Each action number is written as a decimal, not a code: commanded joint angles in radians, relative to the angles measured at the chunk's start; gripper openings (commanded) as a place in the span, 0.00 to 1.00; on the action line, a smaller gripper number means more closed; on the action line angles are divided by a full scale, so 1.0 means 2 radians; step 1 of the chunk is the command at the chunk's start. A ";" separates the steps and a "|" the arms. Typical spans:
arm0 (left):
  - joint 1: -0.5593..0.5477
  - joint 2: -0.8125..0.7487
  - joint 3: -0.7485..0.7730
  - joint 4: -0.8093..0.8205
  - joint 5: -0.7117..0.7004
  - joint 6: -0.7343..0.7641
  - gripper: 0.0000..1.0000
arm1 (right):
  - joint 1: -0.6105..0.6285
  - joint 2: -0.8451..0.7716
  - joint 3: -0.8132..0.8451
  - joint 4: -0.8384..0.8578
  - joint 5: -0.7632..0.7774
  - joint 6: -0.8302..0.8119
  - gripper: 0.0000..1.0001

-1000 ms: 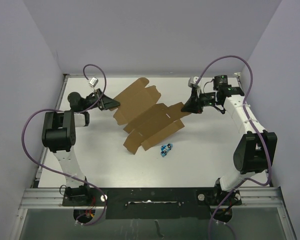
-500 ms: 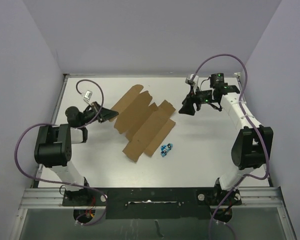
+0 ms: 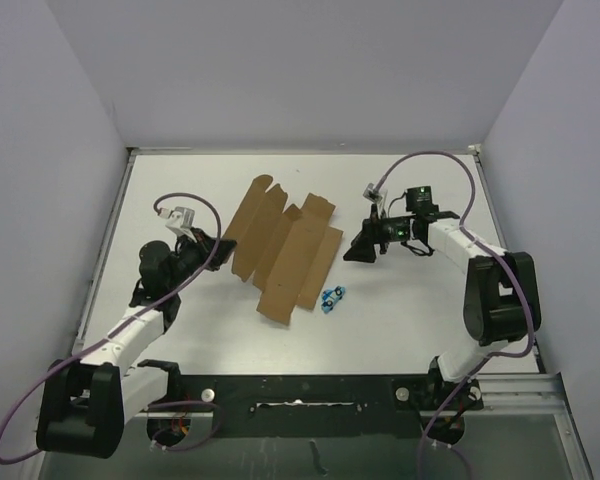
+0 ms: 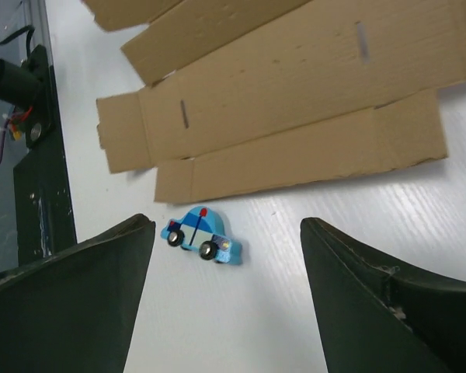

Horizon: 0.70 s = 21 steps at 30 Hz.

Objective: Fold the paper box

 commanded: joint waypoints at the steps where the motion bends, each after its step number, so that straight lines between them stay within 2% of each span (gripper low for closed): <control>1: -0.011 -0.002 -0.016 0.022 -0.030 0.050 0.00 | -0.025 0.047 0.041 0.090 0.007 0.113 0.77; 6: -0.024 -0.036 -0.046 0.061 -0.028 0.073 0.00 | -0.095 0.045 0.011 0.179 -0.009 0.215 0.68; 9: -0.027 -0.048 -0.067 0.119 -0.024 0.065 0.00 | -0.115 0.034 -0.009 0.201 0.000 0.233 0.52; 12: -0.027 -0.053 -0.065 0.137 -0.007 0.051 0.00 | -0.116 0.048 -0.005 0.198 0.003 0.235 0.36; 18: -0.027 -0.075 -0.063 0.148 0.002 0.013 0.00 | -0.118 0.043 -0.006 0.196 -0.001 0.237 0.35; 21: -0.027 -0.086 -0.064 0.150 0.007 -0.009 0.00 | -0.123 0.034 -0.019 0.227 -0.011 0.273 0.36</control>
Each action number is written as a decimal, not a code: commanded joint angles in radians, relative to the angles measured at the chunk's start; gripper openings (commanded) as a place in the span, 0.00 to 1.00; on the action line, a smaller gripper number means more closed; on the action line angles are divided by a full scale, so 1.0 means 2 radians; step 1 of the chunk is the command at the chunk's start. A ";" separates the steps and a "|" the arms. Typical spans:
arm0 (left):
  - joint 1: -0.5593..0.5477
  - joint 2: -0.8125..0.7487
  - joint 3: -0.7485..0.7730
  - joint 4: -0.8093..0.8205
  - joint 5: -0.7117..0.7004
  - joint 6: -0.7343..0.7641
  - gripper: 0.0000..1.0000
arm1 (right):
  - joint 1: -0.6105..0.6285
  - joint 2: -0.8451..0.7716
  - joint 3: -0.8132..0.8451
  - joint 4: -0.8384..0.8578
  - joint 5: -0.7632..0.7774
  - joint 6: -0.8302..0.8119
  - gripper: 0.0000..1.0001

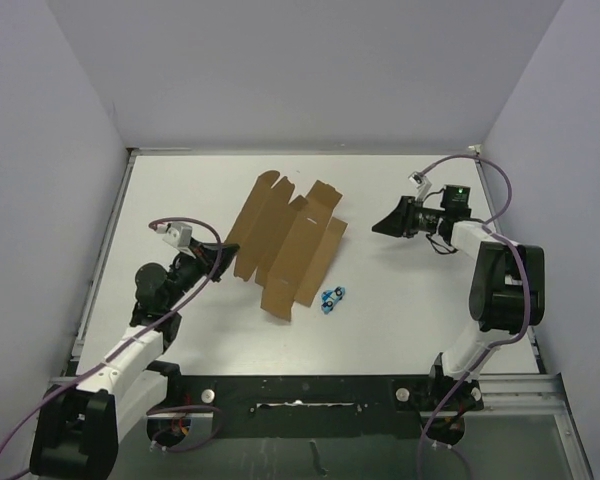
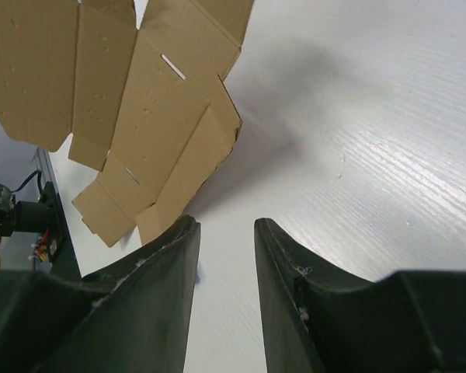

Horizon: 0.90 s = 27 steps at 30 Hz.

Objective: Fold the paper box

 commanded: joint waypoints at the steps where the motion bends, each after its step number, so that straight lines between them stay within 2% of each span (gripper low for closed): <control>1: -0.002 -0.025 0.006 0.055 0.018 -0.044 0.00 | -0.008 -0.025 -0.020 0.072 -0.026 0.065 0.36; 4: -0.002 -0.032 -0.001 0.071 0.019 -0.062 0.00 | -0.018 -0.022 -0.039 0.127 -0.032 0.127 0.36; 10: -0.002 -0.027 -0.007 0.106 0.035 -0.077 0.00 | -0.031 0.008 -0.038 0.135 -0.016 0.162 0.32; 14: -0.002 -0.023 -0.006 0.129 0.049 -0.088 0.00 | -0.034 0.054 -0.027 0.152 -0.027 0.195 0.12; 22: -0.007 -0.019 -0.003 0.149 0.067 -0.103 0.00 | -0.017 0.117 -0.001 0.248 -0.060 0.272 0.12; 27: -0.007 -0.018 -0.001 0.162 0.074 -0.119 0.00 | -0.011 0.180 0.049 0.305 -0.069 0.328 0.14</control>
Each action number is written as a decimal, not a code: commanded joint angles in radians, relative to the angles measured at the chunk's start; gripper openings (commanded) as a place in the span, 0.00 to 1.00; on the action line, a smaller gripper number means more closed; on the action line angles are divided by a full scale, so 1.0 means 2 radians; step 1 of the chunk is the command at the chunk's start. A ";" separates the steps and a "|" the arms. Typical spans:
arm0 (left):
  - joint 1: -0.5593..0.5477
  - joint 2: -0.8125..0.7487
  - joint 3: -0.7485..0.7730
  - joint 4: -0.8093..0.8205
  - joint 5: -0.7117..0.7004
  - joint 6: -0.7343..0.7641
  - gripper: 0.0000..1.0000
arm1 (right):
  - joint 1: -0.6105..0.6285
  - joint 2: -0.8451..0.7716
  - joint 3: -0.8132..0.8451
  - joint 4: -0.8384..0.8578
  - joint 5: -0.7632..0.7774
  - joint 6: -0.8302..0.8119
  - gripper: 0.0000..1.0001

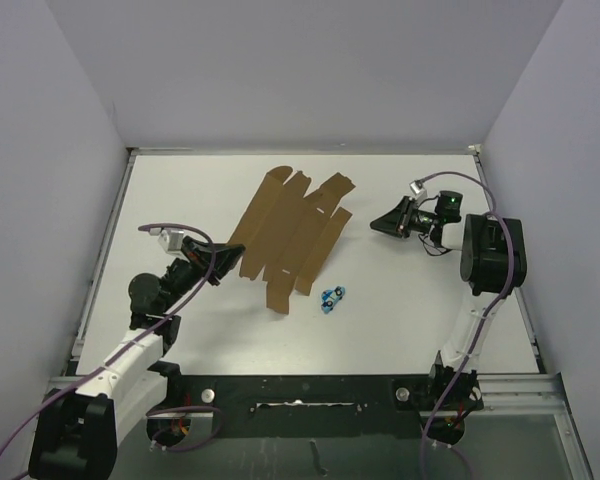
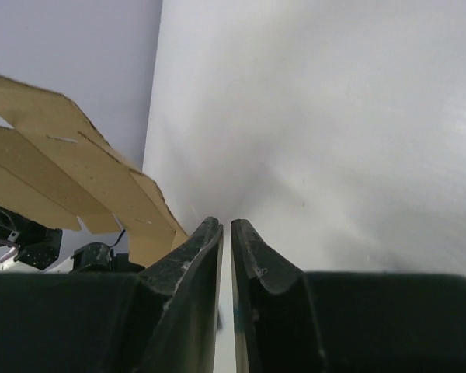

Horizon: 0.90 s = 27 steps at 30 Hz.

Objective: Fold the paper box

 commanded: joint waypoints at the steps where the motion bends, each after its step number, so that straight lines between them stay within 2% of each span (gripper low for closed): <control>1: -0.003 -0.002 0.011 0.053 0.013 -0.020 0.00 | 0.009 0.041 0.051 0.123 -0.031 0.087 0.14; 4: -0.004 -0.007 0.012 0.052 0.013 -0.023 0.00 | 0.023 0.064 0.074 0.169 -0.042 0.125 0.14; 12: -0.006 -0.010 0.017 0.052 0.013 -0.030 0.00 | 0.067 0.066 0.112 0.175 -0.052 0.128 0.18; 18: -0.007 -0.011 0.016 0.051 0.011 -0.031 0.00 | 0.074 0.061 0.105 0.204 -0.063 0.143 0.18; 24: -0.007 -0.015 0.012 0.047 0.003 -0.027 0.00 | 0.076 0.045 0.083 0.283 -0.085 0.187 0.19; 27: -0.007 -0.017 0.009 0.045 -0.003 -0.025 0.00 | 0.079 0.033 0.076 0.295 -0.092 0.189 0.23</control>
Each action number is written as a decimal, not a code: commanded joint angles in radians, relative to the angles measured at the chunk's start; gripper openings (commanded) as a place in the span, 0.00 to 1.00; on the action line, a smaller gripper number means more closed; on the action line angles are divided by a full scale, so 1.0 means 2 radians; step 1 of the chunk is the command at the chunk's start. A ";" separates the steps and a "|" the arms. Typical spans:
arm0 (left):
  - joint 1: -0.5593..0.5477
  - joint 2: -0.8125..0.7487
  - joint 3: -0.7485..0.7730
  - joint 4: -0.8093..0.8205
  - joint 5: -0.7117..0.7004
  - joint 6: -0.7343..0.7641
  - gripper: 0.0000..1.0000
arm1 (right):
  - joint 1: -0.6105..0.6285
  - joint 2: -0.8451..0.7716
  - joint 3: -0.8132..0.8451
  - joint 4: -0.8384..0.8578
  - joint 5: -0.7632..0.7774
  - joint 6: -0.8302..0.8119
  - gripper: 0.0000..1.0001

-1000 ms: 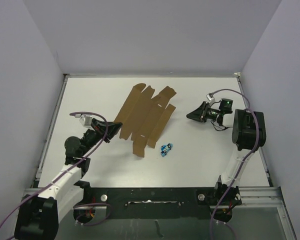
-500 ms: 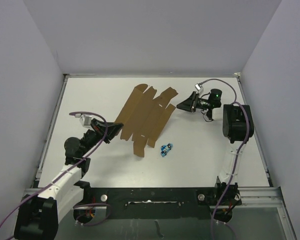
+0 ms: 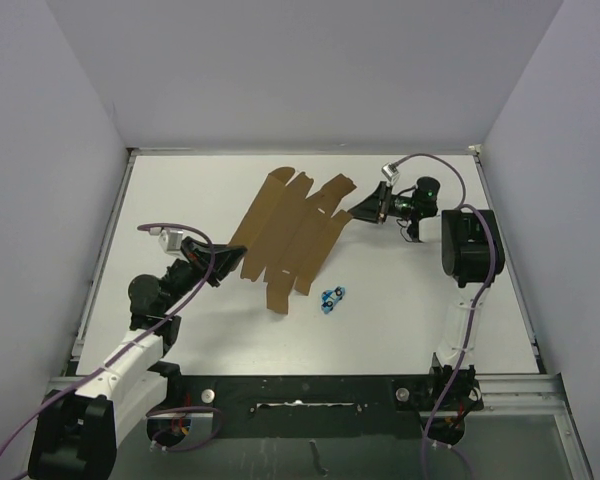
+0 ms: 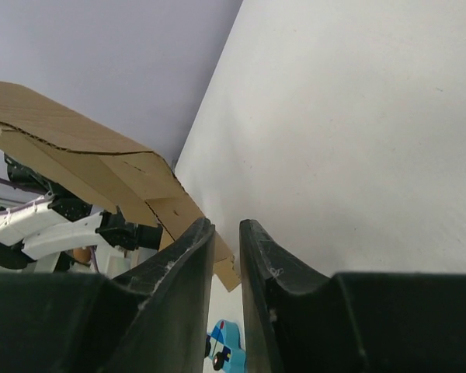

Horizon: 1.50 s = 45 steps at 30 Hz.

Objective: Fold the paper box

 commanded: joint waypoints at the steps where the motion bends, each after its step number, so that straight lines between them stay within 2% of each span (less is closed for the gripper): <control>1: -0.003 -0.015 0.009 0.033 -0.014 0.003 0.00 | 0.002 -0.046 -0.008 0.066 -0.028 0.019 0.25; 16: -0.003 -0.025 0.008 0.019 -0.018 0.006 0.00 | 0.025 -0.048 -0.034 0.026 -0.037 -0.052 0.47; 25: -0.004 -0.007 0.005 0.028 -0.010 0.003 0.00 | 0.039 -0.045 -0.009 -0.097 -0.020 -0.174 0.56; 33: -0.003 0.024 0.005 0.054 -0.002 -0.012 0.00 | 0.056 -0.022 -0.006 -0.020 -0.031 -0.144 0.54; 39: 0.002 0.030 0.002 0.062 -0.004 -0.016 0.00 | 0.057 -0.010 -0.018 0.065 -0.042 -0.082 0.36; 45: 0.008 0.029 -0.002 0.057 -0.016 -0.016 0.00 | 0.056 -0.009 -0.028 0.077 -0.043 -0.071 0.31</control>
